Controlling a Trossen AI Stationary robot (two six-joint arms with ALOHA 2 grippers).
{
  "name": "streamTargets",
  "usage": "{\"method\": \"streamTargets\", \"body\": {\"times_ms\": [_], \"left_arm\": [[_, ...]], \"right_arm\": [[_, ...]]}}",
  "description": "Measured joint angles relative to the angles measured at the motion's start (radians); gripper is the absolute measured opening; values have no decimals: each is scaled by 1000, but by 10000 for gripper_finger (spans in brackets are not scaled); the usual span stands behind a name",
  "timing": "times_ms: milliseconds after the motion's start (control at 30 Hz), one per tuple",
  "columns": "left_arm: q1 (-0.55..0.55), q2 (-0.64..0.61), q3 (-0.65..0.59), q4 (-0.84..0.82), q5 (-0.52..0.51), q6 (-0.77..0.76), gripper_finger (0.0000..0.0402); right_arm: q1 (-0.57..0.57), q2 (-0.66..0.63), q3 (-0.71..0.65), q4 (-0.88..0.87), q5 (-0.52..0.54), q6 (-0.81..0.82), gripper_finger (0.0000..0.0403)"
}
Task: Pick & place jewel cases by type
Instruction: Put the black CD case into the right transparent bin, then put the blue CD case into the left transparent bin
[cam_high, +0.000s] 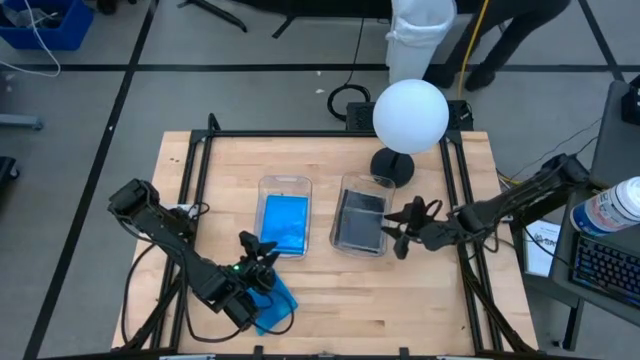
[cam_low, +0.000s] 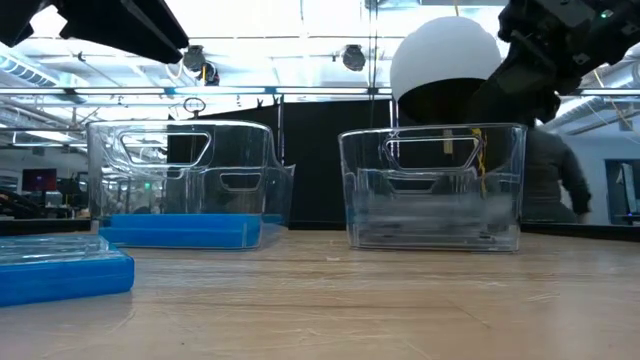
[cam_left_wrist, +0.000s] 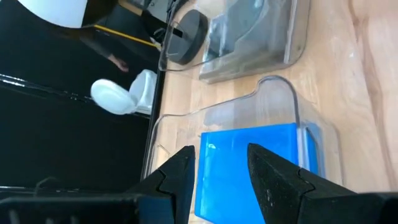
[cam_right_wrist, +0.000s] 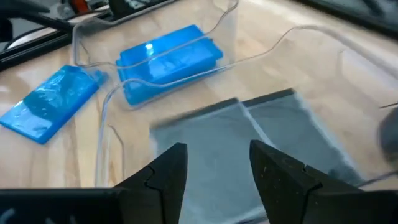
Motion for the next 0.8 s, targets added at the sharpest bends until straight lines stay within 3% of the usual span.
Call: {"method": "streamTargets", "body": {"times_ms": [233,333,567,700,800], "left_arm": [[-1,0,0,80,0,27,152],[-5,0,0,119,0,55,145],[-21,0,0,208,111,150,92],[-49,0,24,270,271,151,54],[-105,0,69,270,311,133,19]], "right_arm": [[13,-88,0,-99,25,-7,167],[34,-107,0,-65,33,-94,167],[159,-66,0,255,107,-369,152],[246,-6,0,468,161,-563,105],[307,54,0,630,157,-697,50]]}}
